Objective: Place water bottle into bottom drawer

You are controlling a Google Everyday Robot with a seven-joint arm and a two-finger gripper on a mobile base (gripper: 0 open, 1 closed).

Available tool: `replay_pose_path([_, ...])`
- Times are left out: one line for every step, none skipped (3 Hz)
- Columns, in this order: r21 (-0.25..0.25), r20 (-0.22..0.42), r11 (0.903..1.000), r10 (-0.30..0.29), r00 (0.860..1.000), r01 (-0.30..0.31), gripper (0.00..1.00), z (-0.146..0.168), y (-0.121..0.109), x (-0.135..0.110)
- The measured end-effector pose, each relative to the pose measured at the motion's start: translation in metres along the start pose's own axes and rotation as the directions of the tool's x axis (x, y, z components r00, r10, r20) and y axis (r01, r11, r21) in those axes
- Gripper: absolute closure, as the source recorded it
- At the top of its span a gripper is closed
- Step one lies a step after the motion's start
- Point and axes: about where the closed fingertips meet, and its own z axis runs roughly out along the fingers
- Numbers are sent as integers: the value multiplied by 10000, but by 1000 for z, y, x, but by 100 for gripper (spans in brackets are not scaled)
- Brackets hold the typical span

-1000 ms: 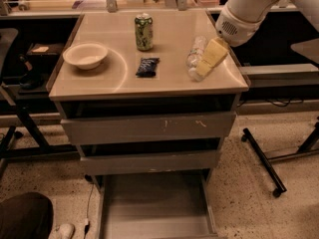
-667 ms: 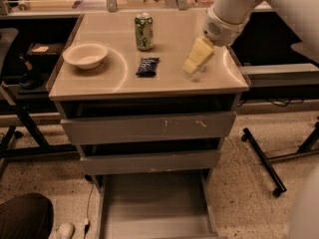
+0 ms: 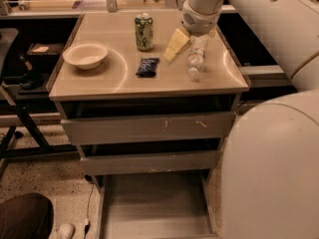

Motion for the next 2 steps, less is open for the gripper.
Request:
replay_pose_path([-143,113,9999,47,9999,-45,0,5,-3,-2])
replay_pose_path([-106,173,9991,414,9990,-412,0,18,-16,-7])
